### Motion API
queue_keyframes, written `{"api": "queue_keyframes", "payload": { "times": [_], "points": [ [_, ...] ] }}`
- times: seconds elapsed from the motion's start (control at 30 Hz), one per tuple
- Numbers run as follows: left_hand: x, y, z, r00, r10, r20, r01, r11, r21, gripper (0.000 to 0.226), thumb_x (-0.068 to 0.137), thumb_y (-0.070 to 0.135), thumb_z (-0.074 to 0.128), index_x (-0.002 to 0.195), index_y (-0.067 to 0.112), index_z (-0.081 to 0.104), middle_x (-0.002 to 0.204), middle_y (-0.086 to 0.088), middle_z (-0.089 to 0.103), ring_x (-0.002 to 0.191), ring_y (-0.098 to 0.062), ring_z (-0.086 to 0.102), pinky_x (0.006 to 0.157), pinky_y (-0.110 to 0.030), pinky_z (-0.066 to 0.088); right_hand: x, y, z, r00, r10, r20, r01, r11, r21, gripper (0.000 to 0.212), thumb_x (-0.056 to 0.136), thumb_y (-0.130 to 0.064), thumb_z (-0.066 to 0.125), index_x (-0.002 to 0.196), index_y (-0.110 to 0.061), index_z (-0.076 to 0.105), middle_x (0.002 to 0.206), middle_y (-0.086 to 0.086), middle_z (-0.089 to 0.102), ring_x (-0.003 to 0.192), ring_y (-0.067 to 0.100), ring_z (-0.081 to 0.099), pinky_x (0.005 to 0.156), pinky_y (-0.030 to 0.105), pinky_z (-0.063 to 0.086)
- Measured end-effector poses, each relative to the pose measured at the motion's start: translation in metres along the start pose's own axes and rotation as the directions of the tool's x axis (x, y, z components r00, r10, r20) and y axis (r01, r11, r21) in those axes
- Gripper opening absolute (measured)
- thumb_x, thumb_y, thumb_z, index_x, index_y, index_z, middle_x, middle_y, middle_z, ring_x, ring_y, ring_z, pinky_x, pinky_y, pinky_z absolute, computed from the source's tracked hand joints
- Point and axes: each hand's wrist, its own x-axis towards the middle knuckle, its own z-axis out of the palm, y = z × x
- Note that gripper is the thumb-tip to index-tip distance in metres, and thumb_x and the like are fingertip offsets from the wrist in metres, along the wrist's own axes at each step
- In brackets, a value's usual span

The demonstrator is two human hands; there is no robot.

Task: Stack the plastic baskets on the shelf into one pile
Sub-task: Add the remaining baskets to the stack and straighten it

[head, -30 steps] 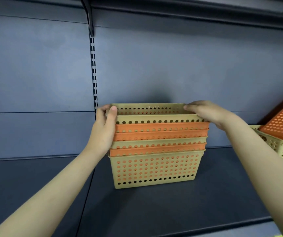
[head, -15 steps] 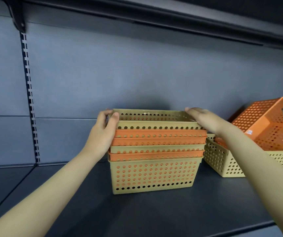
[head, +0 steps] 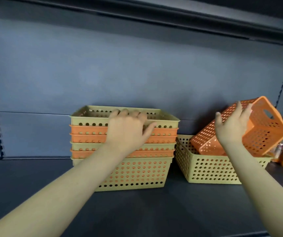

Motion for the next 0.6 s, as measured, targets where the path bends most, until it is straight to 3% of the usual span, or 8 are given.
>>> {"api": "queue_keyframes", "payload": {
  "times": [0.07, 0.13, 0.2, 0.27, 0.3, 0.33, 0.43, 0.6],
  "points": [
    [0.001, 0.004, 0.007, 0.997, -0.025, -0.068, 0.024, 1.000, -0.020, 0.040, 0.090, 0.049, 0.049, 0.075, 0.018, 0.071, 0.063, 0.003, 0.068, 0.061, -0.023, 0.063, 0.066, -0.031, 0.035, 0.000, 0.017, 0.002, 0.992, 0.078, 0.097, -0.093, 0.984, 0.152, 0.082, 0.095, -0.021, 0.055, 0.151, 0.003, 0.000, 0.159, 0.028, -0.008, 0.148, 0.039, 0.001, 0.120, 0.040, 0.009],
    [0.001, 0.006, 0.011, 0.992, -0.024, -0.127, 0.019, 0.999, -0.042, 0.036, 0.088, 0.046, 0.052, 0.072, 0.020, 0.071, 0.058, 0.004, 0.066, 0.057, -0.021, 0.061, 0.063, -0.029, 0.032, -0.001, 0.029, 0.006, 0.953, 0.183, 0.240, -0.240, 0.942, 0.235, 0.084, 0.097, -0.022, 0.051, 0.150, 0.001, -0.010, 0.160, 0.026, 0.002, 0.148, 0.038, 0.009, 0.120, 0.041, 0.011],
    [0.003, 0.008, 0.012, 0.987, -0.019, -0.160, 0.010, 0.998, -0.057, 0.034, 0.086, 0.045, 0.055, 0.067, 0.020, 0.069, 0.054, 0.003, 0.062, 0.054, -0.021, 0.060, 0.062, -0.029, 0.032, -0.004, 0.030, 0.007, 0.902, 0.254, 0.349, -0.332, 0.925, 0.186, 0.075, 0.099, -0.028, 0.047, 0.151, 0.000, 0.001, 0.155, 0.026, 0.025, 0.141, 0.040, 0.029, 0.114, 0.041, 0.025],
    [0.004, 0.010, 0.011, 0.983, -0.011, -0.185, -0.002, 0.998, -0.070, 0.033, 0.085, 0.043, 0.058, 0.062, 0.019, 0.065, 0.050, 0.003, 0.058, 0.050, -0.021, 0.057, 0.060, -0.028, 0.030, -0.003, 0.027, 0.009, 0.898, 0.247, 0.365, -0.319, 0.935, 0.152, 0.054, 0.100, -0.029, 0.045, 0.140, 0.004, 0.030, 0.131, 0.025, 0.052, 0.116, 0.039, 0.053, 0.088, 0.038, 0.047],
    [0.004, 0.010, 0.011, 0.982, -0.009, -0.191, -0.006, 0.997, -0.074, 0.034, 0.084, 0.042, 0.058, 0.061, 0.019, 0.064, 0.049, 0.003, 0.057, 0.049, -0.021, 0.056, 0.059, -0.027, 0.028, -0.002, 0.023, 0.009, 0.905, 0.236, 0.353, -0.309, 0.936, 0.166, 0.045, 0.100, -0.029, 0.045, 0.129, 0.005, 0.039, 0.114, 0.022, 0.057, 0.100, 0.036, 0.057, 0.072, 0.036, 0.050],
    [0.004, 0.009, 0.011, 0.980, -0.007, -0.197, -0.008, 0.997, -0.073, 0.034, 0.084, 0.042, 0.058, 0.060, 0.019, 0.063, 0.049, 0.003, 0.057, 0.048, -0.021, 0.056, 0.059, -0.027, 0.027, 0.000, 0.020, 0.011, 0.911, 0.226, 0.345, -0.304, 0.933, 0.192, 0.038, 0.099, -0.029, 0.046, 0.120, 0.003, 0.045, 0.105, 0.021, 0.058, 0.092, 0.035, 0.060, 0.067, 0.039, 0.051],
    [0.004, 0.008, 0.012, 0.978, -0.004, -0.208, -0.012, 0.997, -0.076, 0.035, 0.085, 0.043, 0.057, 0.060, 0.019, 0.062, 0.050, 0.003, 0.057, 0.048, -0.021, 0.056, 0.059, -0.026, 0.024, 0.004, 0.018, 0.017, 0.910, 0.229, 0.345, -0.332, 0.902, 0.276, 0.026, 0.098, -0.031, 0.048, 0.103, -0.005, 0.049, 0.097, 0.022, 0.062, 0.088, 0.044, 0.065, 0.078, 0.057, 0.055],
    [0.004, 0.007, 0.013, 0.972, 0.002, -0.234, -0.027, 0.994, -0.105, 0.038, 0.088, 0.041, 0.051, 0.059, 0.019, 0.061, 0.051, 0.003, 0.058, 0.048, -0.022, 0.056, 0.059, -0.026, 0.023, 0.000, 0.001, 0.006, 0.953, 0.094, 0.289, -0.185, 0.933, 0.307, 0.031, 0.099, -0.031, 0.046, 0.086, -0.003, 0.050, 0.075, 0.011, 0.056, 0.074, 0.030, 0.056, 0.070, 0.043, 0.047]
  ]
}}
